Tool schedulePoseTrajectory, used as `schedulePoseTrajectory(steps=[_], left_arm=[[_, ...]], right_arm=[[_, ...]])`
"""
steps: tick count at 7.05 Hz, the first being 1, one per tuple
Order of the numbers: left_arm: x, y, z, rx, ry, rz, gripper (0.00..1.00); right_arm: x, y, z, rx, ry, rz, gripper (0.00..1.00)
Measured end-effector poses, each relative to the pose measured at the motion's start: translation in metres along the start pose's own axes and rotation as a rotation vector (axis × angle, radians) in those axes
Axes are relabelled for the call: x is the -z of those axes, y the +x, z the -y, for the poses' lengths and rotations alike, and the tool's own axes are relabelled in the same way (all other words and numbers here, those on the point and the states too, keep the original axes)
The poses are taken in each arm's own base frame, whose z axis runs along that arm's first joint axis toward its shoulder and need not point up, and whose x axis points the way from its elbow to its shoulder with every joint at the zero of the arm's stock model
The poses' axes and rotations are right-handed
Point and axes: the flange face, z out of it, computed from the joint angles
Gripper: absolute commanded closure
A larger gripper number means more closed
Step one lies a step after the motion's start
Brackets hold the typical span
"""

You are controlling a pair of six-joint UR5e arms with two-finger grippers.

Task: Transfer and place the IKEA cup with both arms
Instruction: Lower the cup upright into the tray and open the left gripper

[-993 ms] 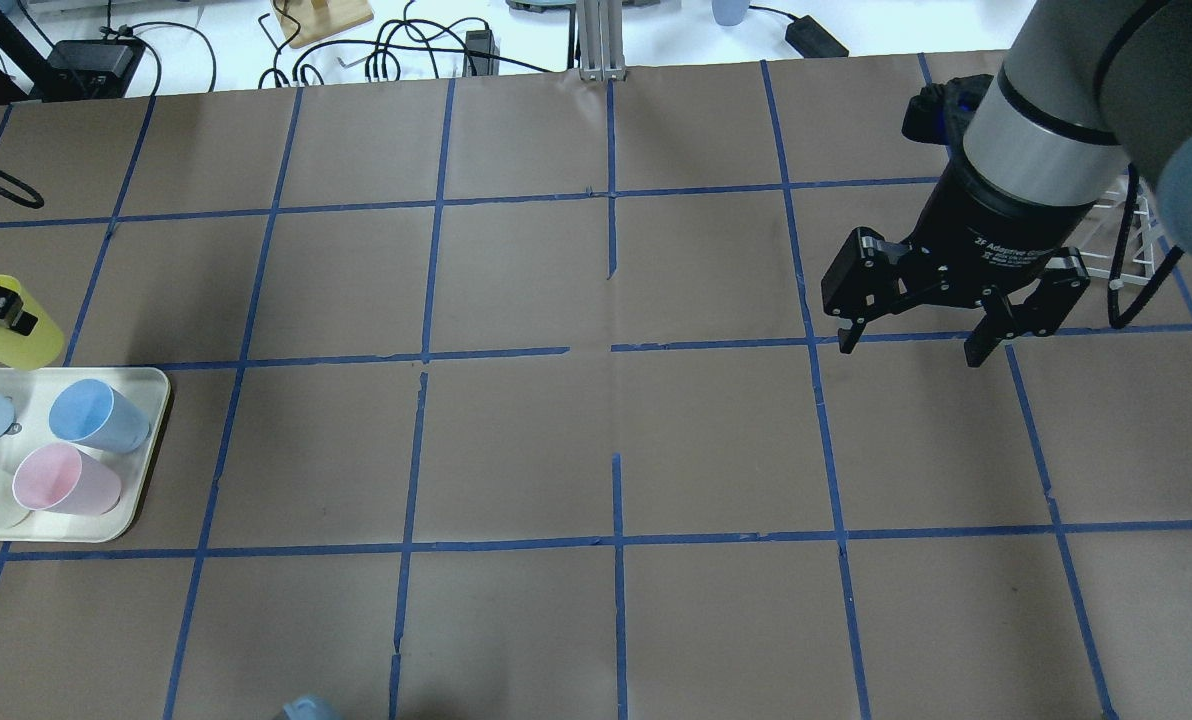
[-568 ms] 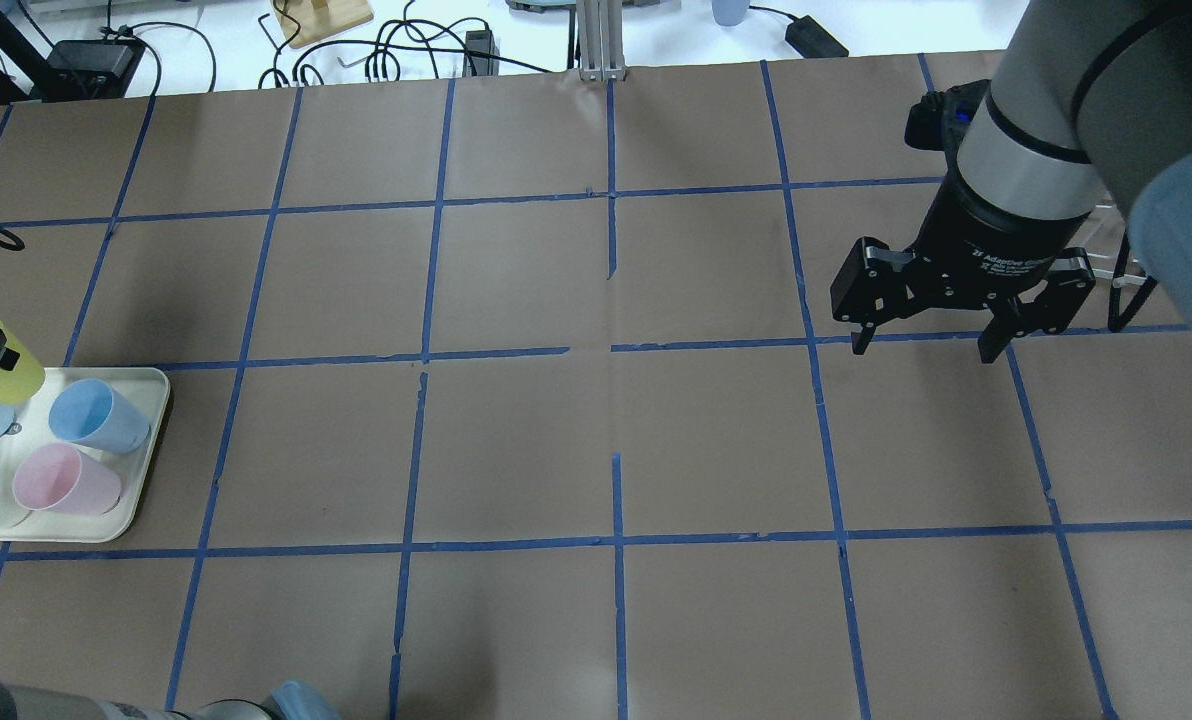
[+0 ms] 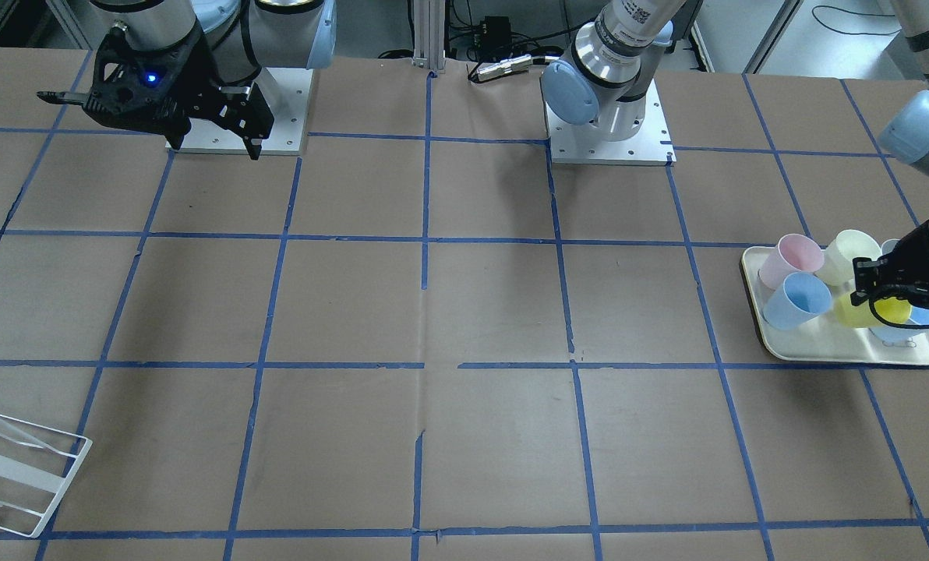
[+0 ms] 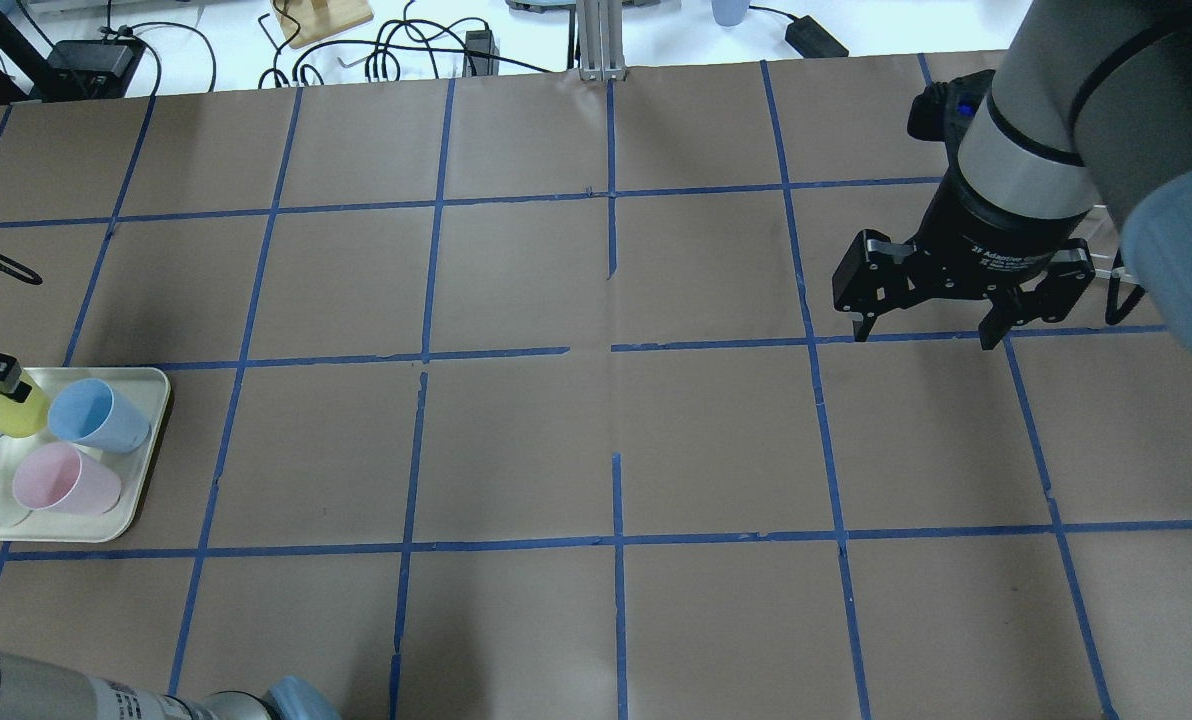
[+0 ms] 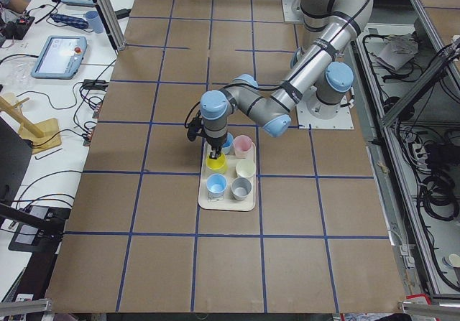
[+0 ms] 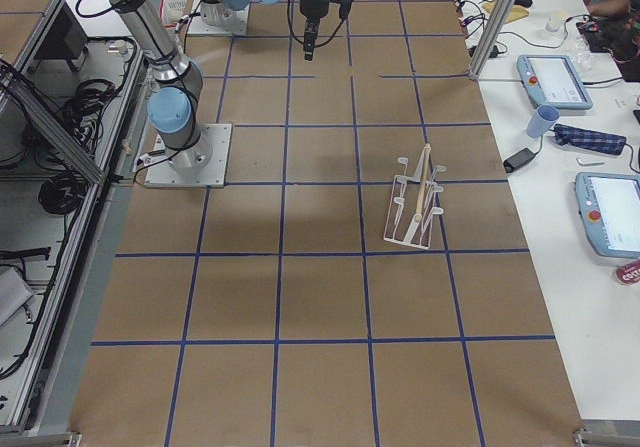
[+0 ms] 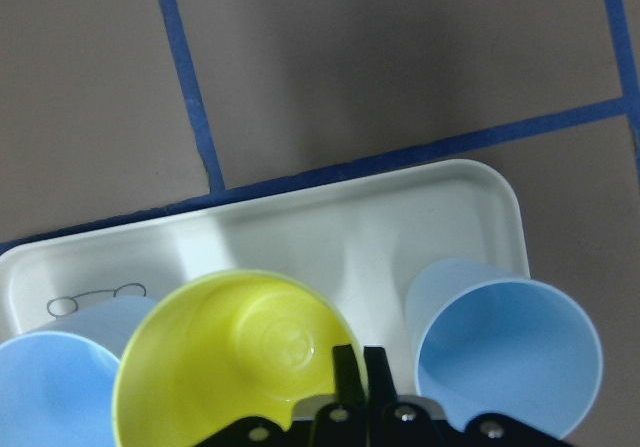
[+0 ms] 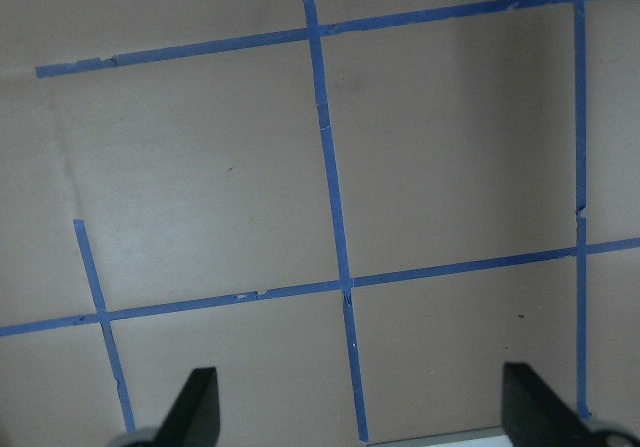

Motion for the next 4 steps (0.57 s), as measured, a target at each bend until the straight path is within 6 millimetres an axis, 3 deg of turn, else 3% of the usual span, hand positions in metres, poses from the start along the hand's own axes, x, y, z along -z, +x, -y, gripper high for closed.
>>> schedulePoseTrajectory(steps=[1, 3, 4], left_arm=[[-0.002, -0.001, 0.000, 0.002, -0.005, 0.000, 0.29], [0.008, 0.001, 0.001, 0.002, -0.010, 0.001, 0.29], [0.023, 0.005, 0.002, 0.008, -0.015, -0.006, 0.29]], right_arm=[[0.003, 0.000, 0.000, 0.003, 0.009, 0.006, 0.00], [0.006, -0.001, -0.004, 0.005, 0.018, 0.014, 0.00], [0.007, 0.000, -0.005, 0.005, 0.020, 0.015, 0.00]])
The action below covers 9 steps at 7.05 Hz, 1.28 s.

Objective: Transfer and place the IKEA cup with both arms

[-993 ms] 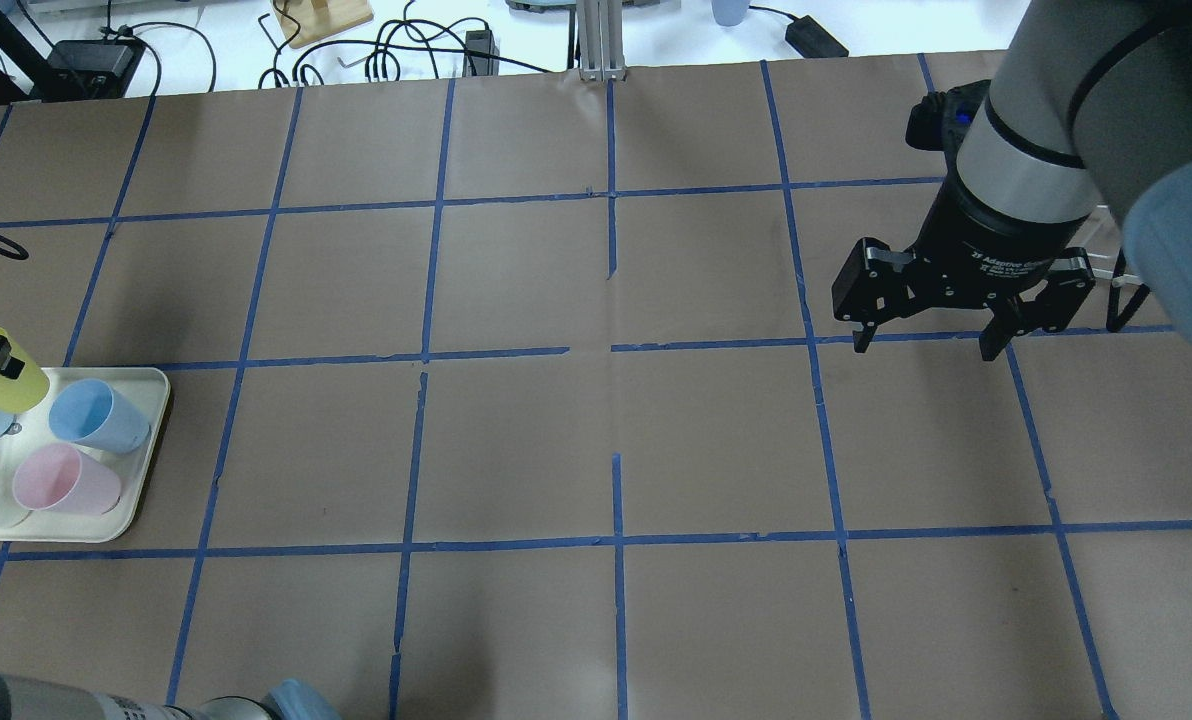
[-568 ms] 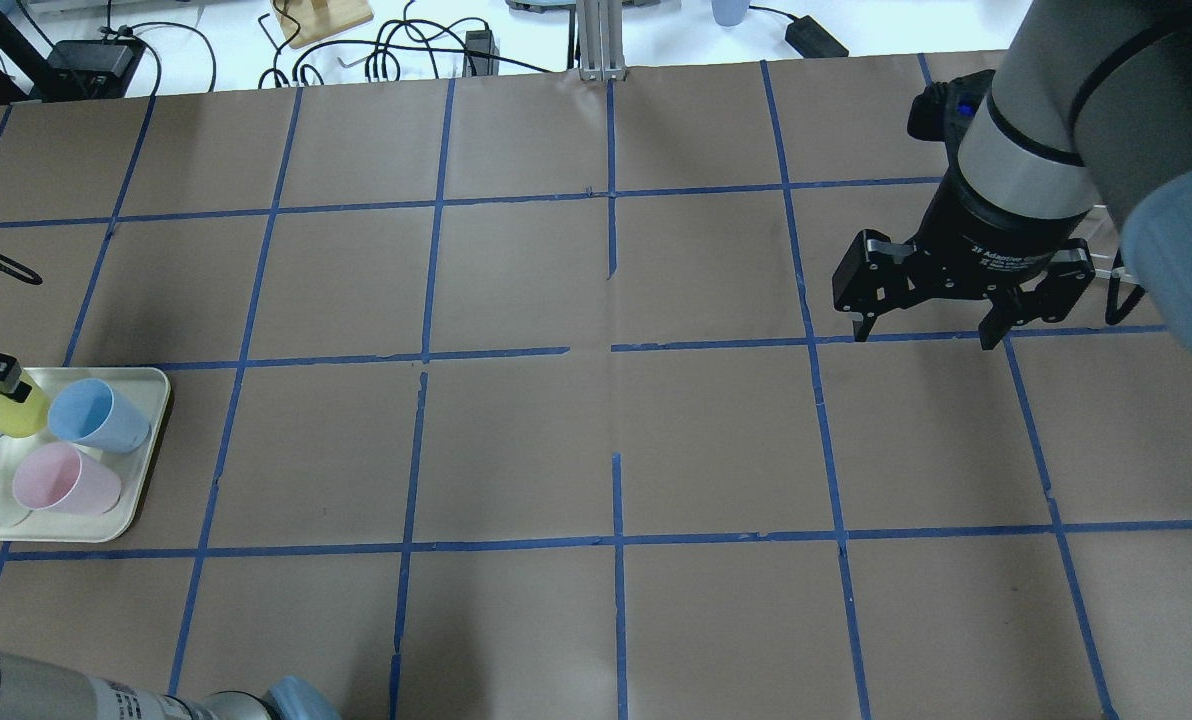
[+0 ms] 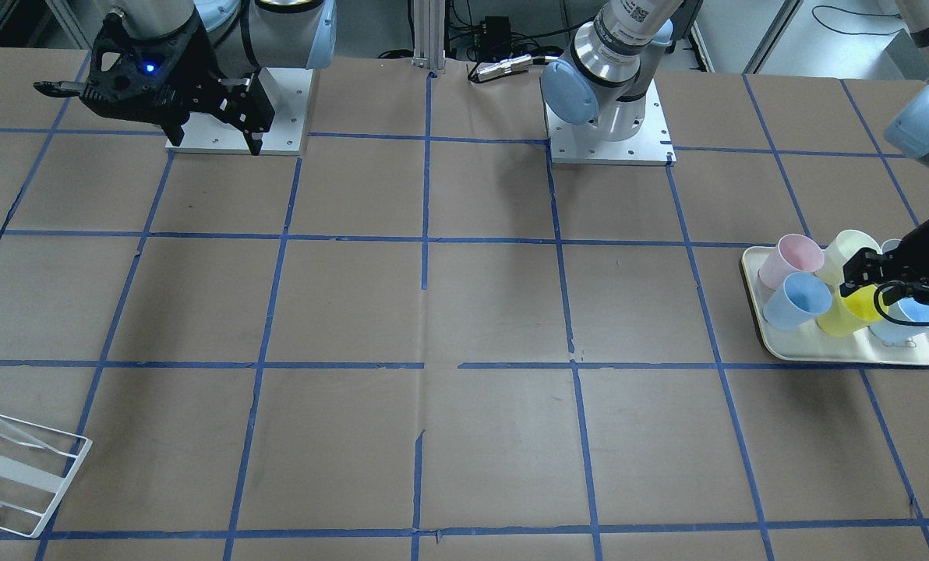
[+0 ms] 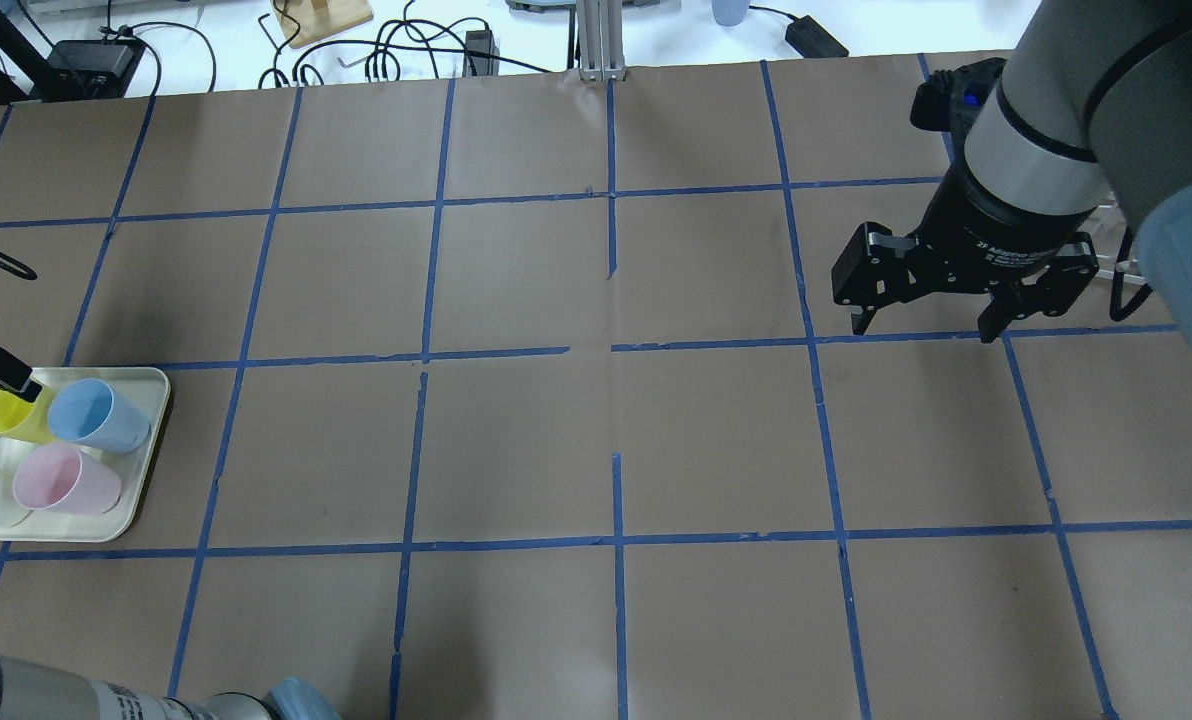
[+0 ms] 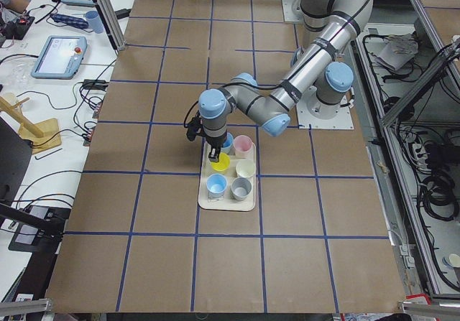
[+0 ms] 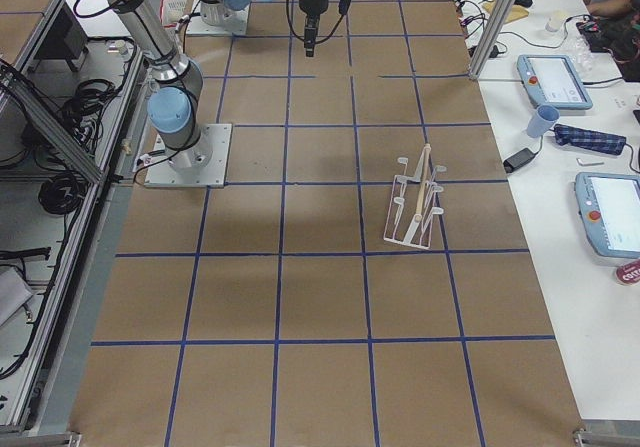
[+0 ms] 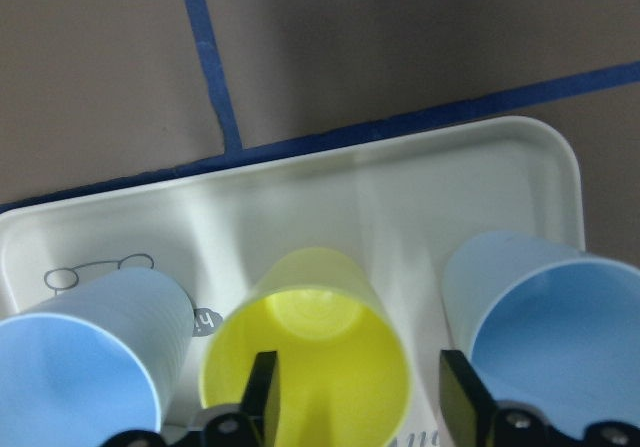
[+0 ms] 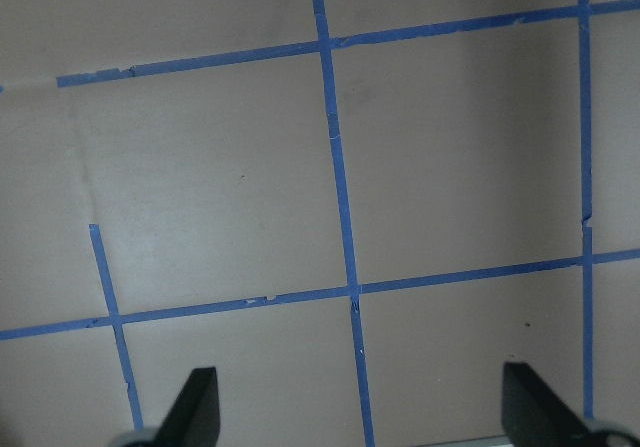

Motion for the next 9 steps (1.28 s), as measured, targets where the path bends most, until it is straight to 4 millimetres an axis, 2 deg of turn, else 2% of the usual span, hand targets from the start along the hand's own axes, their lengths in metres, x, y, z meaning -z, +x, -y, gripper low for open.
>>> schedulePoseTrajectory(steps=[1, 2, 3, 5, 6, 7, 9], left_arm=[[0.022, 0.009, 0.002, 0.023, -0.006, -0.014, 0.29], [0.055, 0.033, 0.011, 0.055, -0.015, -0.033, 0.29], [0.089, 0.068, 0.022, 0.082, -0.021, -0.040, 0.29], [0.154, 0.158, 0.045, 0.156, -0.022, -0.034, 0.29], [0.176, 0.204, 0.054, 0.184, -0.004, -0.034, 0.29], [0.195, 0.251, 0.060, 0.218, 0.032, -0.050, 0.28], [0.214, 0.334, 0.061, 0.262, 0.069, -0.067, 0.25]], right_arm=[[0.001, 0.000, 0.000, 0.000, 0.002, 0.001, 0.00], [0.002, 0.000, 0.000, 0.000, 0.003, 0.003, 0.00], [0.003, 0.000, -0.001, 0.002, 0.004, 0.004, 0.00], [0.003, 0.000, -0.003, 0.005, 0.006, 0.005, 0.00], [0.004, 0.000, -0.003, 0.006, 0.008, 0.006, 0.00], [0.005, 0.000, -0.003, 0.005, 0.010, 0.006, 0.00], [0.006, 0.001, -0.003, 0.005, 0.013, 0.005, 0.00]])
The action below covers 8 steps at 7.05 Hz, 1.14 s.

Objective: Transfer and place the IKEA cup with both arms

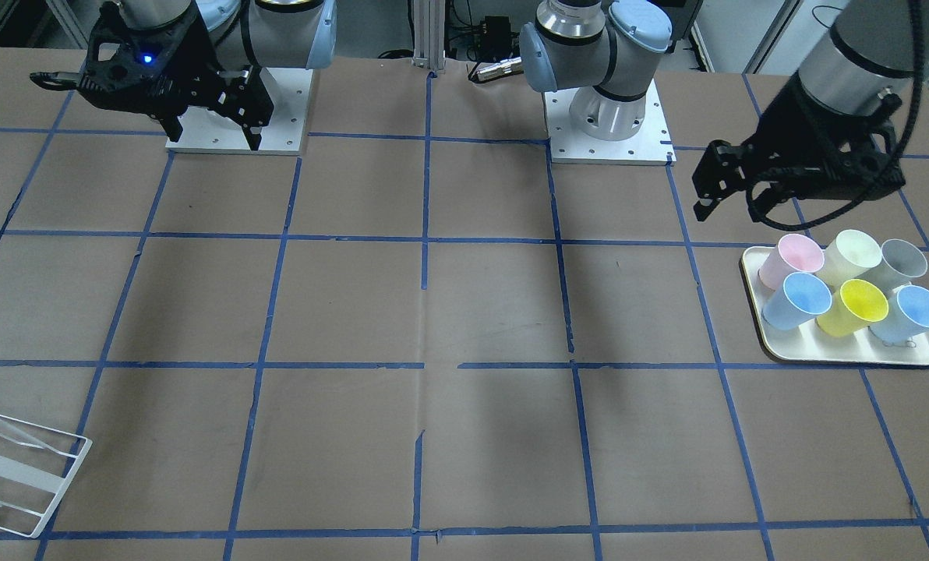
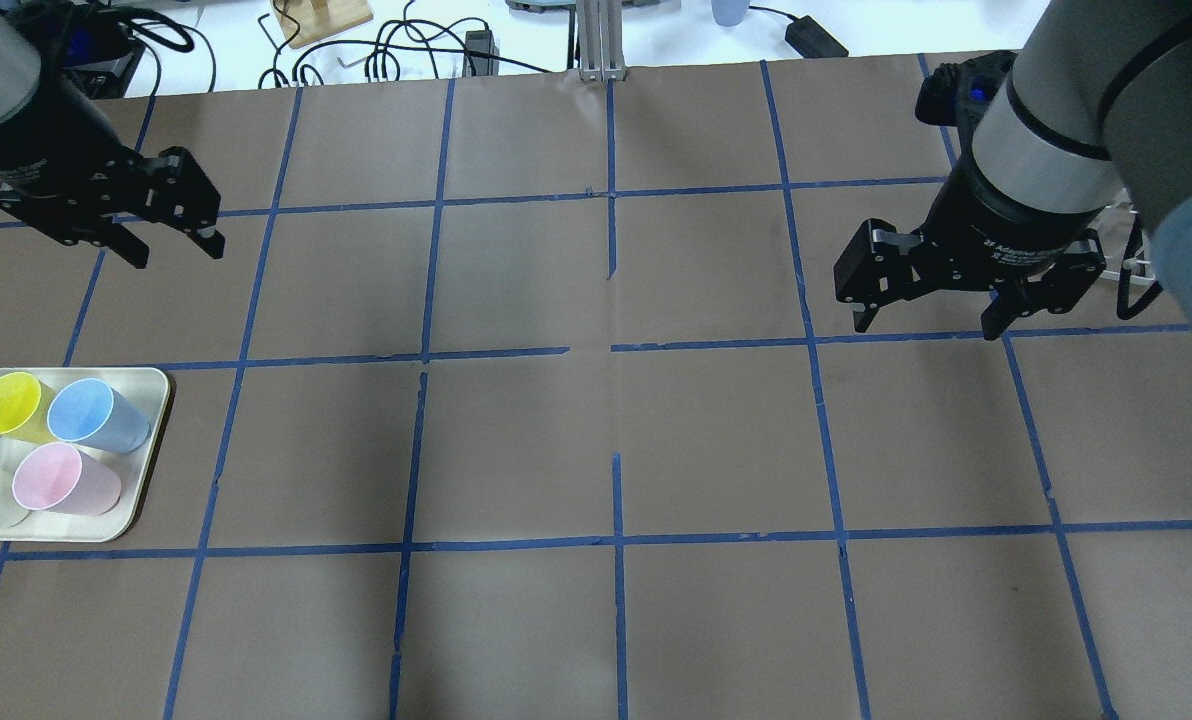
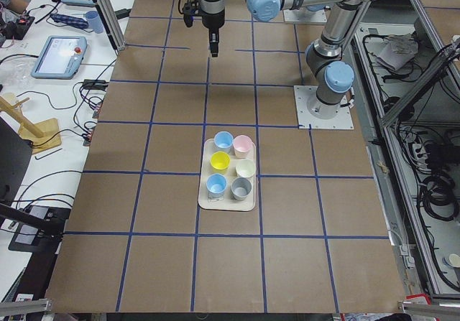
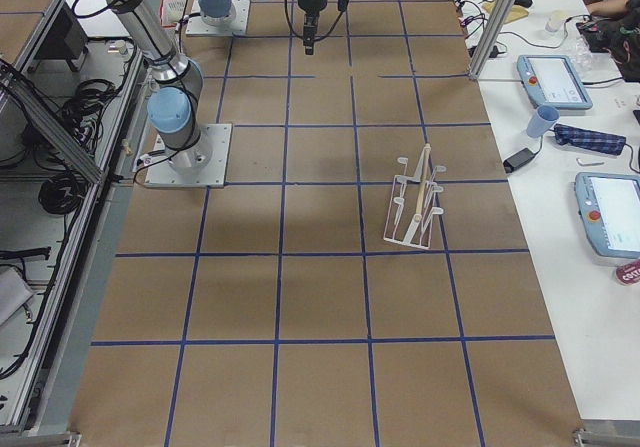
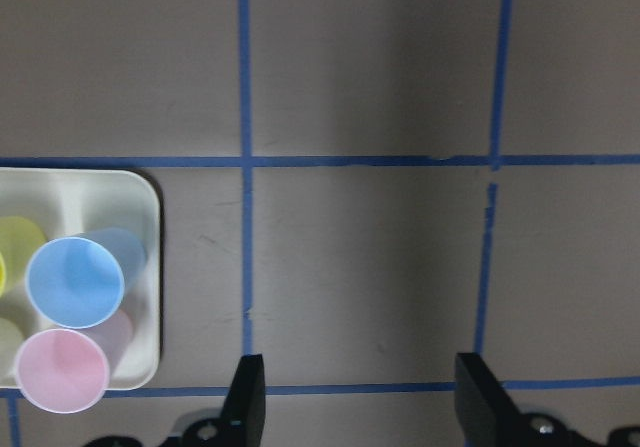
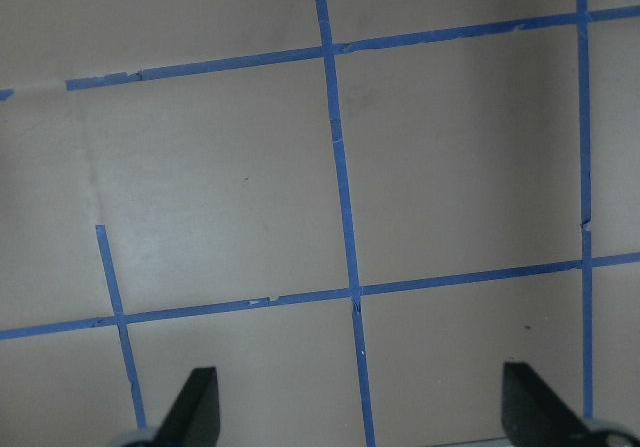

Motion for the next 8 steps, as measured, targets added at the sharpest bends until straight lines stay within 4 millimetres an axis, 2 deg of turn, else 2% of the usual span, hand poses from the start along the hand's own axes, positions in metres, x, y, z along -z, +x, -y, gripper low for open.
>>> schedulePoseTrajectory(steps=[1, 2, 4, 8], left_arm=[[0.003, 0.031, -0.013, -0.006, 0.007, -0.003, 0.04], [0.004, 0.053, -0.024, -0.005, 0.012, -0.004, 0.00], [0.004, 0.073, -0.040, -0.003, 0.024, -0.002, 0.00], [0.007, 0.089, -0.048, -0.034, 0.047, -0.001, 0.00]], right_arm=[[0.001, 0.000, -0.001, 0.001, 0.001, 0.000, 0.00], [0.001, 0.000, -0.003, 0.005, 0.004, 0.000, 0.00], [0.003, 0.001, -0.006, 0.011, 0.010, 0.001, 0.00], [0.004, 0.001, -0.008, 0.014, 0.009, 0.000, 0.00]])
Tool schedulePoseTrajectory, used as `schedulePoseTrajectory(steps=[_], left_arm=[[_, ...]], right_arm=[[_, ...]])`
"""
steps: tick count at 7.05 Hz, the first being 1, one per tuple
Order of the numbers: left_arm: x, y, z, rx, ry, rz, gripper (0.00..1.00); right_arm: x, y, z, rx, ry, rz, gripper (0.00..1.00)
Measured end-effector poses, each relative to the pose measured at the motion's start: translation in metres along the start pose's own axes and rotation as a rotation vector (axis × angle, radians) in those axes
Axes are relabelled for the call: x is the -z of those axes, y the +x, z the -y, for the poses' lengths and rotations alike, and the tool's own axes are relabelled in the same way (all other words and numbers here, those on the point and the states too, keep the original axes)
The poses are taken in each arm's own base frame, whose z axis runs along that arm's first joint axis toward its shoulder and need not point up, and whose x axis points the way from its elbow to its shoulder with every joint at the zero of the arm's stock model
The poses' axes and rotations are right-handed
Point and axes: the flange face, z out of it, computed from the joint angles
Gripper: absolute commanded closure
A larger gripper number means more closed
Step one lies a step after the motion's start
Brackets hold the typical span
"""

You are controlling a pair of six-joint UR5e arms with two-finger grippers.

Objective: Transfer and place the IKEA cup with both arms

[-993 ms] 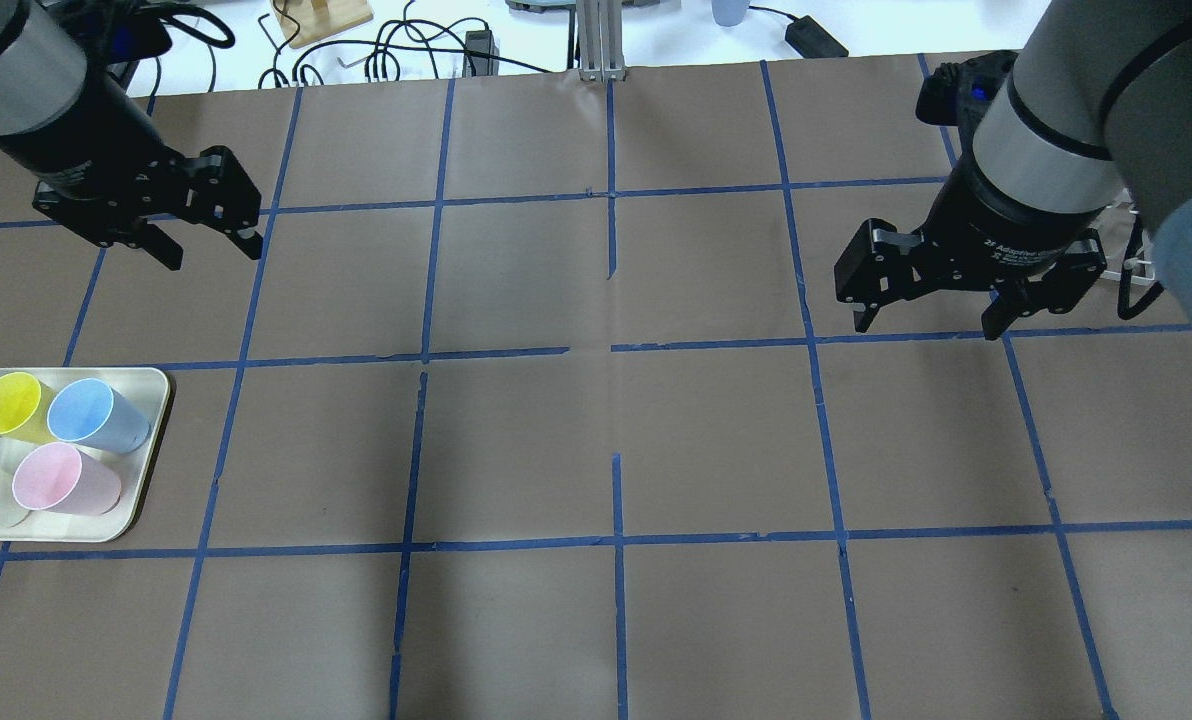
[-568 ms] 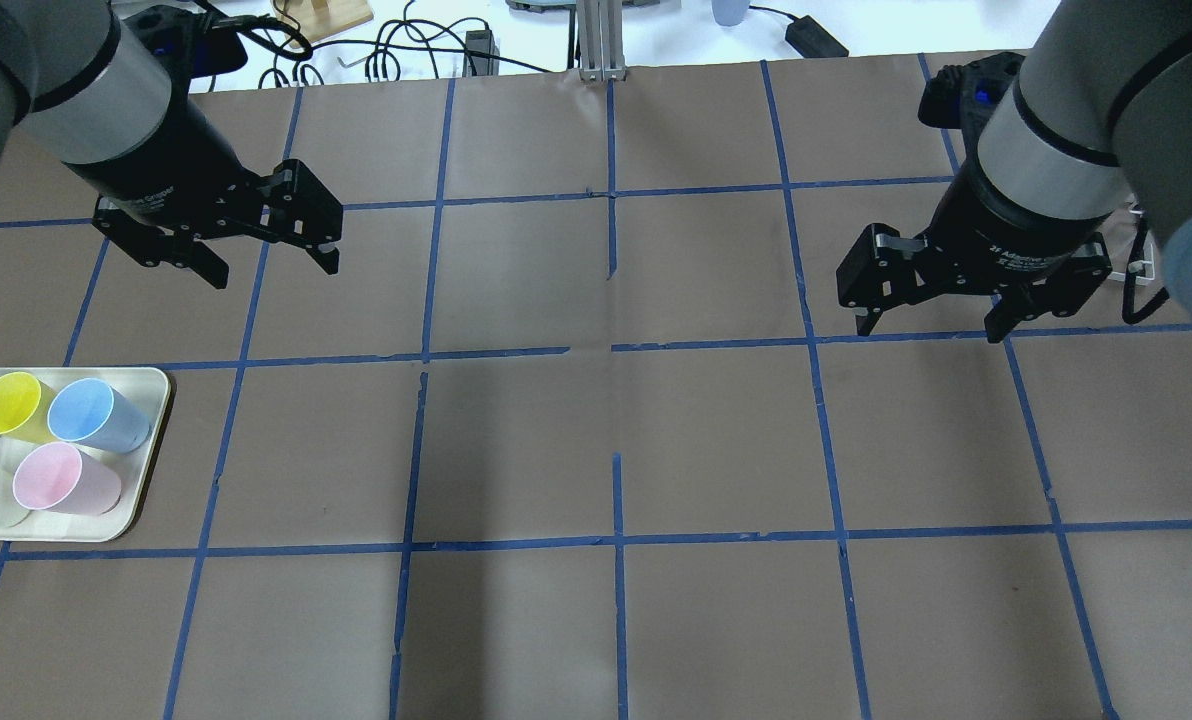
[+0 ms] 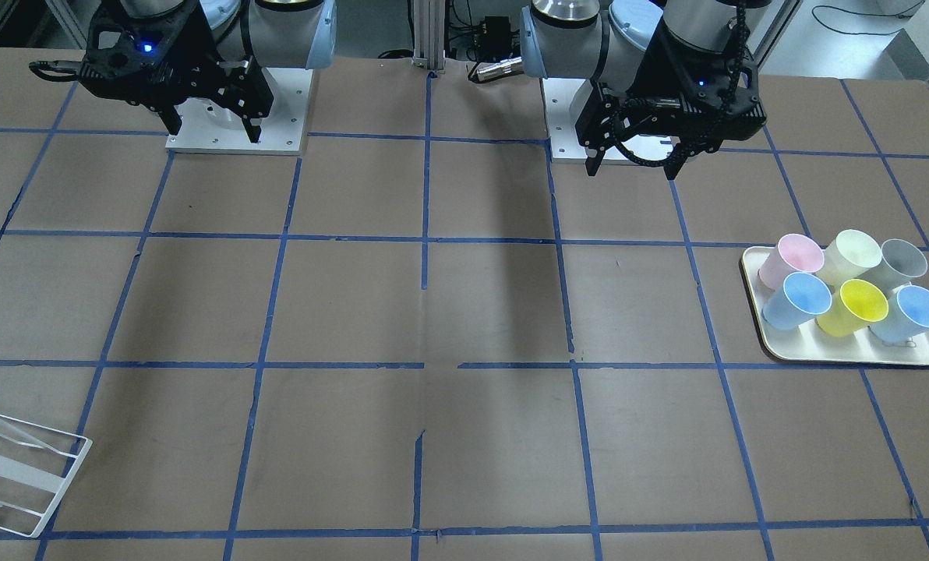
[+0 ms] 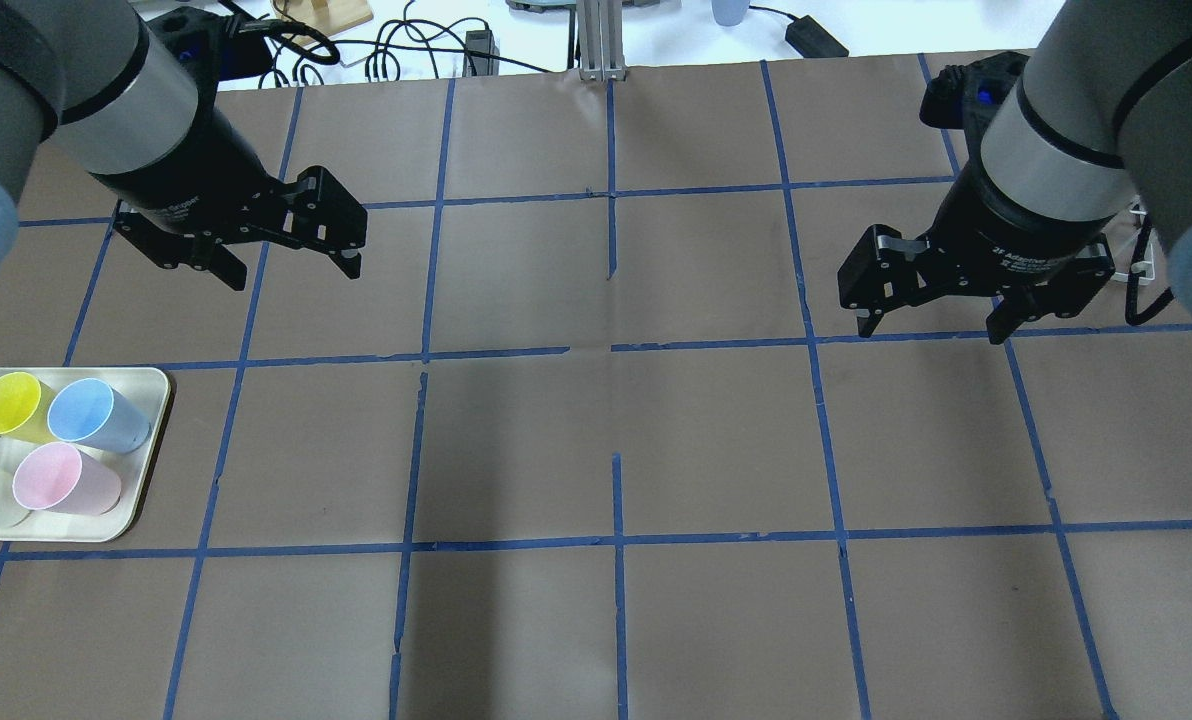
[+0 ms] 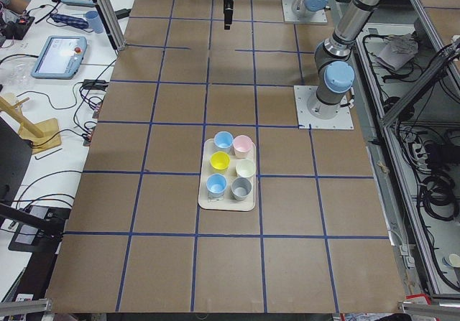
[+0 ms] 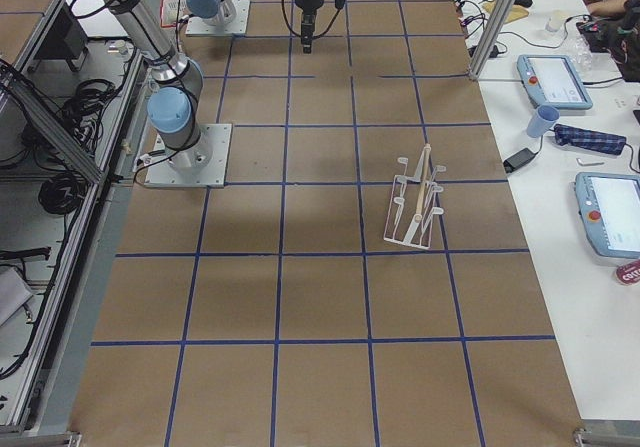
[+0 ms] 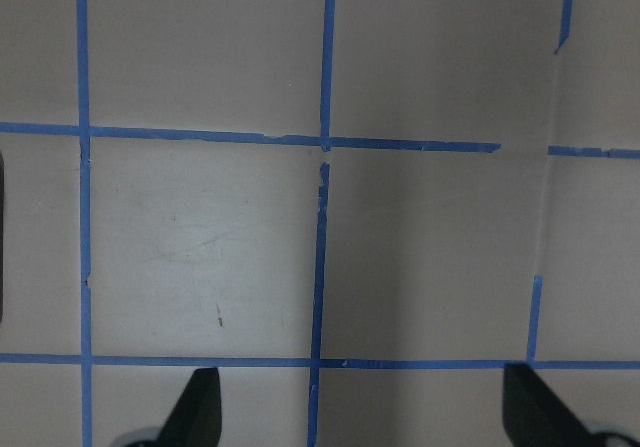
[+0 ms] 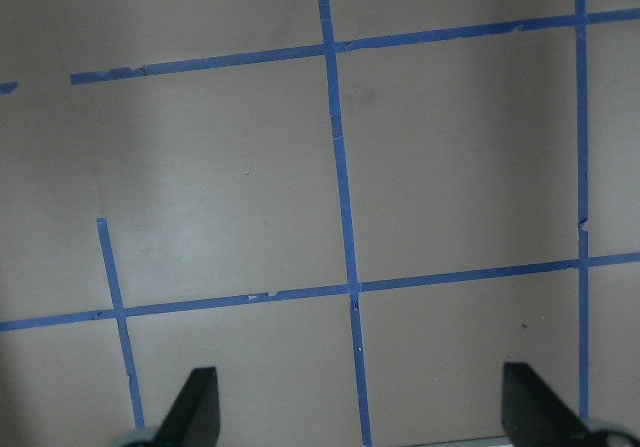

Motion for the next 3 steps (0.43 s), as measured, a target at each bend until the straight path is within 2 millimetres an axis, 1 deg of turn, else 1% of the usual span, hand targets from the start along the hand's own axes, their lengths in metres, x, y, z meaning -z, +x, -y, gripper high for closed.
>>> schedulePoseTrajectory(steps=[3], left_arm=[[0.0006, 0.0011, -0.0020, -0.004, 0.003, 0.000, 0.00]], right_arm=[[0.0004, 0.0012, 0.0009, 0.012, 0.001, 0.000, 0.00]])
